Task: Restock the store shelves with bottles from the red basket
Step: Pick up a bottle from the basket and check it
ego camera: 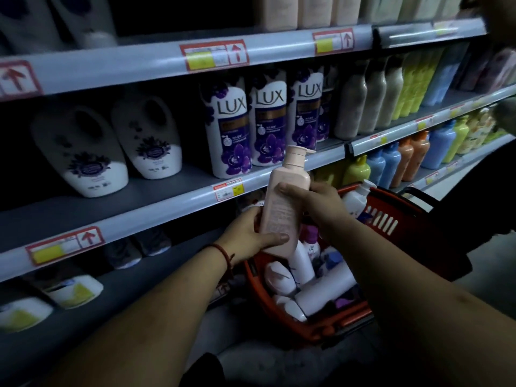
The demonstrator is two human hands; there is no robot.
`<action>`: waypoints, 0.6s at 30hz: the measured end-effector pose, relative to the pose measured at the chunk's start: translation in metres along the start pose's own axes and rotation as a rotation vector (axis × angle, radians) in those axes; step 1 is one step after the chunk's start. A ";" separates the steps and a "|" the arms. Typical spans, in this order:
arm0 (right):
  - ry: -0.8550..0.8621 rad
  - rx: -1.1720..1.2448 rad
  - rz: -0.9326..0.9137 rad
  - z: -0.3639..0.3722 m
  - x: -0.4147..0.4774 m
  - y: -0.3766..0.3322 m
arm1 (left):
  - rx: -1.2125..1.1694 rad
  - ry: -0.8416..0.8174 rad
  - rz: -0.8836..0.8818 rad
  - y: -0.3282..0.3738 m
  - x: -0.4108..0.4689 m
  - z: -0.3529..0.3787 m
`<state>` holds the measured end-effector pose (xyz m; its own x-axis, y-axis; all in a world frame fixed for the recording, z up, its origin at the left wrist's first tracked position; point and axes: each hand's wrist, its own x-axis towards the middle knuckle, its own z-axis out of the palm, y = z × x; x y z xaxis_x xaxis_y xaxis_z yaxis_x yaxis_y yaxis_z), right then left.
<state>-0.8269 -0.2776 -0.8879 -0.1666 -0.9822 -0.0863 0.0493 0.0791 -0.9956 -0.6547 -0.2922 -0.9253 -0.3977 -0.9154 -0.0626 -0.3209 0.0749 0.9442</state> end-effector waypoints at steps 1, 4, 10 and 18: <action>-0.032 0.011 -0.004 0.004 -0.001 -0.002 | -0.005 0.016 0.003 0.000 -0.002 -0.005; -0.161 0.034 -0.021 0.017 -0.006 -0.012 | -0.027 0.061 -0.008 0.003 -0.010 -0.017; -0.329 -0.163 -0.061 0.036 -0.025 -0.018 | -0.110 0.197 -0.003 0.016 -0.032 -0.037; -0.349 -0.221 -0.247 0.055 -0.051 -0.052 | -0.094 0.324 0.128 0.045 -0.076 -0.066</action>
<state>-0.7670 -0.2414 -0.8296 0.1955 -0.9716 0.1336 -0.1665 -0.1671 -0.9718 -0.5819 -0.2452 -0.8561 -0.1321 -0.9799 0.1497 -0.1999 0.1742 0.9642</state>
